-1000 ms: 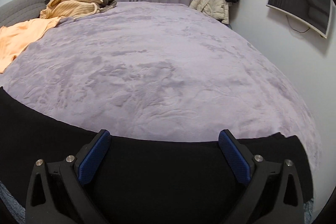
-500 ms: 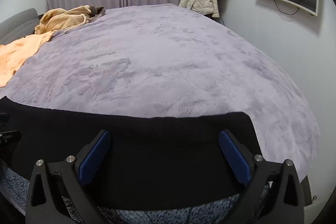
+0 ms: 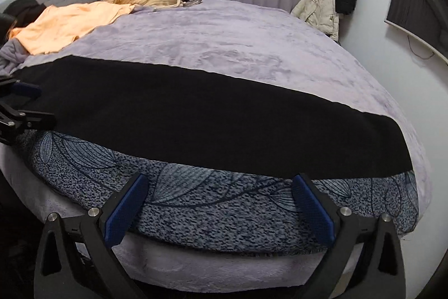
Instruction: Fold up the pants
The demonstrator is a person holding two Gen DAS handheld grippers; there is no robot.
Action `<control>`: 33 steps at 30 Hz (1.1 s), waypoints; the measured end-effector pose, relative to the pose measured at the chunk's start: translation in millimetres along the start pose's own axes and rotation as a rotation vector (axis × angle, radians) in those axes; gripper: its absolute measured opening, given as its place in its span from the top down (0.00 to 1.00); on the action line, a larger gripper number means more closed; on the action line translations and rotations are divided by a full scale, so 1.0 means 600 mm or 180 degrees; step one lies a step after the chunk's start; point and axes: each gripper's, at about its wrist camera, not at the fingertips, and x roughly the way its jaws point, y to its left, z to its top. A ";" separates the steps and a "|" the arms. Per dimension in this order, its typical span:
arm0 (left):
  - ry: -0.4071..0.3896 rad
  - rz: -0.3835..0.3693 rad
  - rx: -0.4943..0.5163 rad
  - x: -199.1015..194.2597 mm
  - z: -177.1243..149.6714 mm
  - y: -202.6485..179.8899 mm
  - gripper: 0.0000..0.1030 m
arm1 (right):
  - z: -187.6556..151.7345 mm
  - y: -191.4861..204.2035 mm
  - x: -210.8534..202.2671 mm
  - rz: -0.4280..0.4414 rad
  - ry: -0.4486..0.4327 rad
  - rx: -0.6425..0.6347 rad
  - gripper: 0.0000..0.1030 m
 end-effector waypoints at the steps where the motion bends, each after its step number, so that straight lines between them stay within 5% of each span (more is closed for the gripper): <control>1: 0.0013 0.0019 -0.0084 -0.001 -0.008 0.022 0.01 | -0.001 -0.012 0.000 -0.0047 0.0019 0.0006 0.01; 5: -0.0043 0.0136 -0.0376 -0.021 -0.043 0.100 0.01 | -0.006 -0.041 -0.004 -0.0182 0.0081 -0.0011 0.00; 8: -0.0049 0.0444 -0.0514 -0.035 -0.071 0.146 0.00 | -0.002 -0.069 -0.005 -0.0266 0.0118 0.0099 0.00; 13: -0.0045 0.0520 -0.0921 -0.055 -0.117 0.230 0.00 | -0.003 -0.071 0.002 -0.0390 0.0126 0.0120 0.00; 16: -0.0065 0.0516 -0.0951 -0.063 -0.136 0.251 0.00 | -0.002 -0.070 0.002 -0.0408 0.0135 0.0153 0.00; 20: -0.0048 0.0843 -0.0835 -0.066 -0.167 0.271 0.00 | -0.001 -0.072 0.001 -0.0426 0.0173 0.0163 0.00; 23: 0.0067 0.0914 -0.1160 -0.083 -0.187 0.317 0.00 | 0.015 -0.071 -0.005 -0.0486 0.0270 0.0270 0.00; 26: -0.0228 0.0906 -0.1354 -0.125 -0.163 0.327 0.00 | 0.055 -0.040 -0.040 -0.0289 -0.0030 0.0399 0.00; 29: -0.0453 0.0794 -0.1239 -0.129 -0.094 0.307 0.00 | 0.117 0.034 -0.030 0.0186 -0.0201 0.0417 0.00; 33: -0.0278 0.0695 -0.1041 -0.051 0.023 0.265 0.00 | 0.201 0.190 0.041 0.0632 -0.0001 0.0107 0.00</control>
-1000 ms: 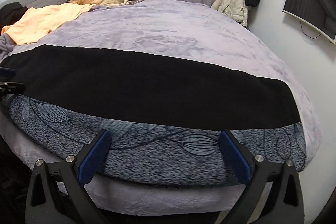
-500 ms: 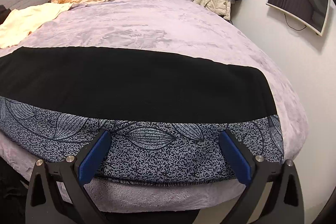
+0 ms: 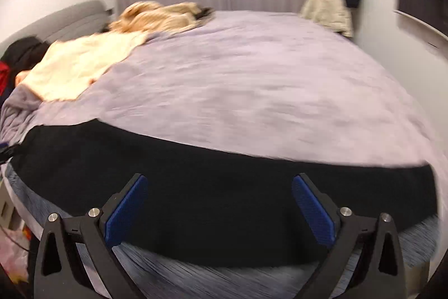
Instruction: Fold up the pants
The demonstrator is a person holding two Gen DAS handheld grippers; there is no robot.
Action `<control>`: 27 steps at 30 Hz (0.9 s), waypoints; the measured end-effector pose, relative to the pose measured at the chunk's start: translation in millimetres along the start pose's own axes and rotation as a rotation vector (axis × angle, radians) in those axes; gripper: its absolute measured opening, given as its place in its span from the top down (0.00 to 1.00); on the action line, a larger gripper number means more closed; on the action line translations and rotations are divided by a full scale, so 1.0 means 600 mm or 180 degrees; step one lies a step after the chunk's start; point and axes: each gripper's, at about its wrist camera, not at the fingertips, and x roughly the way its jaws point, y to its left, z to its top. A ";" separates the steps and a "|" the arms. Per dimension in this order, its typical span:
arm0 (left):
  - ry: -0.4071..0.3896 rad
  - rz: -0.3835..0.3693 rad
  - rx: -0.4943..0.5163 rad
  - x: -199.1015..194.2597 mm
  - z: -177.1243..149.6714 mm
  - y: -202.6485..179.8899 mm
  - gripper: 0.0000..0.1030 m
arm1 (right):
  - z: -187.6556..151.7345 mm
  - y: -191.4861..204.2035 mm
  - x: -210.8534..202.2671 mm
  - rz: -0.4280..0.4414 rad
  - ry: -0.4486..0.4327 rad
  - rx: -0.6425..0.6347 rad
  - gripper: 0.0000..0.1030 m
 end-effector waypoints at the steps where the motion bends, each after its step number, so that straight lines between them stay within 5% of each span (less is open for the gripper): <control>1: 0.0041 -0.0045 0.0076 0.019 0.015 -0.021 0.00 | 0.019 0.042 0.025 0.0079 0.0084 -0.0105 0.00; 5: 0.0283 0.0293 0.0332 0.093 0.041 -0.050 0.00 | 0.070 0.162 0.093 0.0162 0.0229 -0.0395 0.00; 8: 0.0412 0.0249 0.0054 0.116 0.038 0.001 0.00 | 0.091 0.213 0.152 0.0147 0.0507 -0.0494 0.00; 12: 0.0492 0.0006 -0.0177 0.114 0.025 0.068 0.00 | 0.089 0.233 0.203 -0.0017 0.0658 -0.0650 0.00; 15: 0.0266 0.0411 -0.0032 0.083 0.023 0.056 0.00 | 0.090 0.207 0.199 -0.0153 0.0643 -0.0453 0.00; 18: 0.0200 -0.0147 -0.0209 0.063 0.040 0.062 0.00 | 0.100 0.218 0.170 -0.0130 0.0457 -0.0478 0.00; 20: 0.0219 -0.0067 -0.0140 0.075 0.053 0.045 0.01 | 0.107 0.247 0.175 0.0096 0.0460 -0.0585 0.01; 23: 0.0421 0.0380 0.0017 0.122 0.063 0.038 0.01 | 0.109 0.280 0.210 -0.0168 0.0528 -0.0771 0.06; 25: 0.0591 0.0395 -0.0033 0.146 0.055 0.056 0.00 | 0.109 0.270 0.230 0.0095 0.0711 -0.0688 0.06; 27: 0.0573 0.0475 -0.0024 0.136 0.053 0.069 0.00 | 0.110 0.258 0.220 -0.0012 0.0639 -0.0739 0.05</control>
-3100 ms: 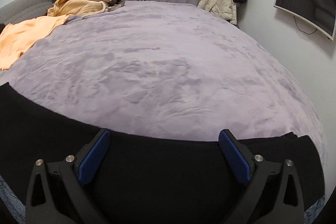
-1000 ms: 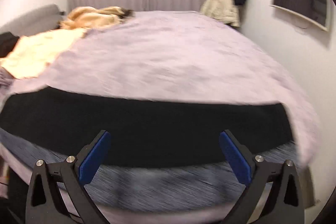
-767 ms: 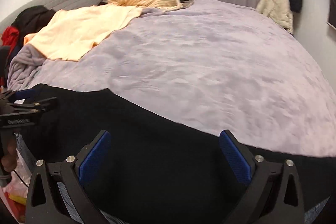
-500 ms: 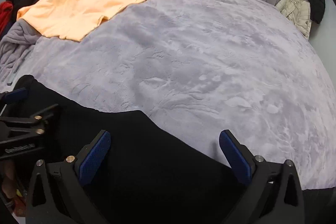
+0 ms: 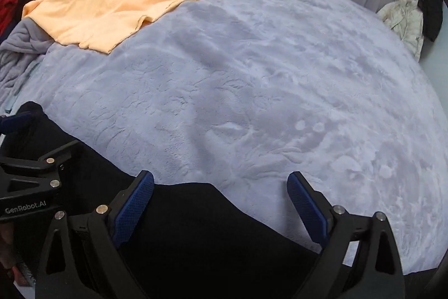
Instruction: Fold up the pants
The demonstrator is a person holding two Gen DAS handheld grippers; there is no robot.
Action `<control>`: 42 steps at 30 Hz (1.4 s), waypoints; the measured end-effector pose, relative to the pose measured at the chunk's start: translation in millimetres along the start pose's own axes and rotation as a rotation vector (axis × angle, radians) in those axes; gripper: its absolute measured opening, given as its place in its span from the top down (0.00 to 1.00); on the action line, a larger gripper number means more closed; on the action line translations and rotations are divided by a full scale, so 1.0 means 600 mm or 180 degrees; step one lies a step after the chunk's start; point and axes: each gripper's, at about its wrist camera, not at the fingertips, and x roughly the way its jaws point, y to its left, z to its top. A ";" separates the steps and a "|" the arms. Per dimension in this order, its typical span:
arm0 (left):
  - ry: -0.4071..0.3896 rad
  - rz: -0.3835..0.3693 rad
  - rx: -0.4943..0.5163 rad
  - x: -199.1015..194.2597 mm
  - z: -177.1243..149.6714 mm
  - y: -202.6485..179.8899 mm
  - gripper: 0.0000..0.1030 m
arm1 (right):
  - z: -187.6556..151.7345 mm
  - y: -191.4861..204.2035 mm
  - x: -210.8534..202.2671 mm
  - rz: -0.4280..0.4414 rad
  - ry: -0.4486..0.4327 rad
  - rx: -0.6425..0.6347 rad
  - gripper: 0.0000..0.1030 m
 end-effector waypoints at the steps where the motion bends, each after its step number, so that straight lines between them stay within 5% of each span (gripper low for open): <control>1: -0.0043 -0.0041 -0.0068 -0.013 -0.002 0.010 0.00 | -0.002 -0.006 -0.010 -0.0272 -0.0070 -0.0039 0.04; 4: -0.0185 -0.0463 -0.0263 -0.046 -0.003 0.038 0.00 | 0.005 -0.006 -0.043 0.0033 -0.0279 0.0008 0.04; 7: -0.0099 0.0101 -0.0118 -0.024 -0.004 0.040 0.00 | 0.015 0.043 -0.032 0.0401 -0.0187 -0.0206 0.04; 11: 0.0063 0.0038 -0.0422 0.010 -0.019 0.094 0.00 | 0.007 0.069 0.021 0.0261 0.0147 -0.0369 0.01; 18: -0.0001 -0.0203 -0.0696 -0.010 -0.077 0.168 0.00 | -0.035 -0.058 -0.020 -0.0132 0.0007 -0.0234 0.01; 23: -0.0252 -0.0028 -0.0830 -0.078 -0.112 0.162 0.00 | -0.085 -0.120 -0.097 -0.0158 -0.0166 0.0049 0.01; 28: -0.0448 -0.0248 -0.0449 -0.132 -0.142 0.090 0.00 | -0.136 -0.028 -0.151 0.0604 -0.0319 -0.0254 0.01; 31: -0.0164 -0.0100 -0.0350 -0.088 -0.166 0.076 0.00 | -0.168 0.014 -0.130 0.0479 -0.0268 -0.0613 0.01; 34: -0.0174 -0.0216 -0.0572 -0.074 -0.184 0.112 0.00 | -0.195 -0.053 -0.107 0.0566 -0.0158 -0.0307 0.01; 36: -0.0141 -0.0151 -0.0633 -0.080 -0.181 0.128 0.00 | -0.213 -0.113 -0.113 0.0325 -0.0191 -0.0151 0.01; 39: -0.0079 0.0307 -0.0612 -0.087 -0.174 0.138 0.00 | -0.248 -0.206 -0.126 0.0061 -0.0210 0.0042 0.01; 42: -0.0162 0.0242 -0.0604 -0.120 -0.164 0.113 0.00 | -0.279 -0.294 -0.150 -0.0269 -0.0179 0.0396 0.01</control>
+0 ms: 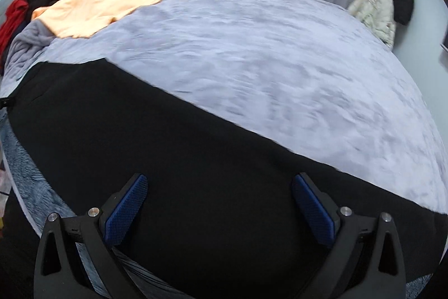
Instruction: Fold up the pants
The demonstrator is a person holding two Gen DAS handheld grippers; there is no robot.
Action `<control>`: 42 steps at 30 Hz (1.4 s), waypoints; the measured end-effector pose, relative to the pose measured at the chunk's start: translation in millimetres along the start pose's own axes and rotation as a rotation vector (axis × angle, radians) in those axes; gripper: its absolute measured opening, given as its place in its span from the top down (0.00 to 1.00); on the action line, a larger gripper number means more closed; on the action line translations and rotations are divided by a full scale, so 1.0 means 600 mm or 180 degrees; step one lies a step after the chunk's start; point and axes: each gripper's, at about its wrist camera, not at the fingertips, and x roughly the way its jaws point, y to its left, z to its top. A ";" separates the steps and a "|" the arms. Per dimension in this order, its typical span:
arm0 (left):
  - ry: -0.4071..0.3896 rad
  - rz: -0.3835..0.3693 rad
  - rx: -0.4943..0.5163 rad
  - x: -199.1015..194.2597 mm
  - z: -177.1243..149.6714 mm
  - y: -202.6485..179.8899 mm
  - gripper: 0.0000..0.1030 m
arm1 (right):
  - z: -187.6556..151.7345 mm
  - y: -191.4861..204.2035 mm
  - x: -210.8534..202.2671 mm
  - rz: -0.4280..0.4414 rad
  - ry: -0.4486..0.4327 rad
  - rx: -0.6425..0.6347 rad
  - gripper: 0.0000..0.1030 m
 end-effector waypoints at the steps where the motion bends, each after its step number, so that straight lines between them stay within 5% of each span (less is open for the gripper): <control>1: -0.0064 -0.0118 0.0056 -0.020 0.001 -0.024 0.00 | -0.007 -0.032 -0.017 -0.0067 -0.0039 0.0172 0.00; 6: -0.0021 -0.1011 0.0759 -0.087 -0.031 -0.235 0.00 | -0.065 -0.117 -0.100 0.0249 -0.0287 0.0729 0.00; 9: 0.0237 -0.1525 0.1274 -0.100 -0.078 -0.381 0.00 | -0.108 -0.136 -0.094 0.0056 -0.0162 0.0588 0.00; 11: 0.0318 -0.1474 0.1593 -0.099 -0.108 -0.460 0.00 | -0.145 -0.182 -0.088 -0.0232 -0.0016 0.0755 0.01; 14: 0.0146 -0.1252 0.1830 -0.119 -0.127 -0.530 0.00 | -0.179 -0.255 -0.149 -0.0385 -0.0254 0.1162 0.00; 17: 0.0185 -0.1478 0.1930 -0.154 -0.133 -0.575 0.00 | -0.211 -0.295 -0.213 -0.0446 -0.0473 0.1293 0.00; 20: 0.0187 -0.1549 0.2094 -0.175 -0.159 -0.627 0.00 | -0.252 -0.306 -0.221 -0.0152 -0.0330 0.1310 0.00; 25: 0.0069 -0.1313 0.2021 -0.178 -0.179 -0.679 0.00 | -0.315 -0.293 -0.171 0.0494 -0.0313 0.1695 0.00; 28: 0.0106 -0.1299 0.1927 -0.171 -0.169 -0.692 0.00 | -0.311 -0.277 -0.143 0.0648 -0.0464 0.1679 0.00; 36: -0.0096 -0.1150 0.1585 -0.161 -0.104 -0.719 0.00 | -0.250 -0.268 -0.124 0.0433 -0.0881 0.1539 0.00; 42: 0.0233 -0.0990 0.1523 -0.148 -0.135 -0.722 0.00 | -0.256 -0.257 -0.124 0.0346 -0.0861 0.1379 0.00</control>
